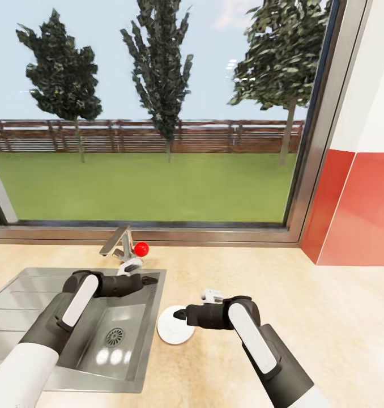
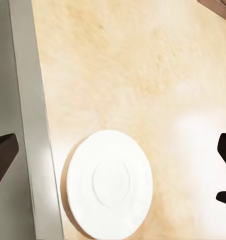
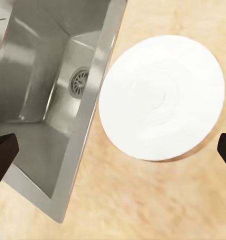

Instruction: Set up a coffee station on the kitchen countertop: keep the coffee maker on the countertop, move the bottle of coffee from the kitchen shelf to the counter next to the coffee maker, place a paper coffee filter on top of the coffee maker, put the saucer next to the coffee maker with the coffee cup on the saucer, and place the electric kettle next to the coffee maker.

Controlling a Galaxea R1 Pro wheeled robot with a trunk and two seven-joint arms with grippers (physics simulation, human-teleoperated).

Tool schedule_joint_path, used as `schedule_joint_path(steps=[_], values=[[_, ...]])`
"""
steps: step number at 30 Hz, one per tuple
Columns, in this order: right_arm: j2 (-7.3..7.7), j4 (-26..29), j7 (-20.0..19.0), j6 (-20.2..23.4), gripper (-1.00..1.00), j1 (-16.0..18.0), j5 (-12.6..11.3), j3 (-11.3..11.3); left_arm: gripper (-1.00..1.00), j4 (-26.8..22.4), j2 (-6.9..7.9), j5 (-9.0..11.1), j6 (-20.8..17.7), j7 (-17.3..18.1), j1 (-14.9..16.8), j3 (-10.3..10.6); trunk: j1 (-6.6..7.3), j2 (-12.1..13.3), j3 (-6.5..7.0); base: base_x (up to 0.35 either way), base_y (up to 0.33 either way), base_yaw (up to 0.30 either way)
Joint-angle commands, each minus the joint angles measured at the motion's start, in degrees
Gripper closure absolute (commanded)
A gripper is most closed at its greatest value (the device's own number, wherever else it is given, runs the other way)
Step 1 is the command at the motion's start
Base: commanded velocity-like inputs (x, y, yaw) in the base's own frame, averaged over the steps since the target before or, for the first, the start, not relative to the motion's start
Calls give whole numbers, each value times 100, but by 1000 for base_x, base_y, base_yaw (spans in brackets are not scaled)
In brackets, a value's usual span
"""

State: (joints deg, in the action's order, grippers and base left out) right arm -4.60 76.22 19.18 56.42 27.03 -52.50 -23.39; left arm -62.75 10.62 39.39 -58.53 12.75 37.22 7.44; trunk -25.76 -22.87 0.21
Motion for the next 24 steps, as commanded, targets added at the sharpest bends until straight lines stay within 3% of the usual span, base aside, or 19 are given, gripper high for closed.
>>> schedule_joint_path(steps=[1,13,24], values=[[-1,37,31,10,-100,3,-53,-1,-100,-3,6,-25,-10,93,19,8,-2,-4,-3,0,0,0],[3,317,4,36,-100,4,-20,-1,-100,47,94,371,-7,337,36,28,-2,-4,-3,0,0,0],[14,314,32,44,-100,4,-6,-6,-100,53,98,373,-2,342,31,45,-2,-4,-3,0,0,0]])
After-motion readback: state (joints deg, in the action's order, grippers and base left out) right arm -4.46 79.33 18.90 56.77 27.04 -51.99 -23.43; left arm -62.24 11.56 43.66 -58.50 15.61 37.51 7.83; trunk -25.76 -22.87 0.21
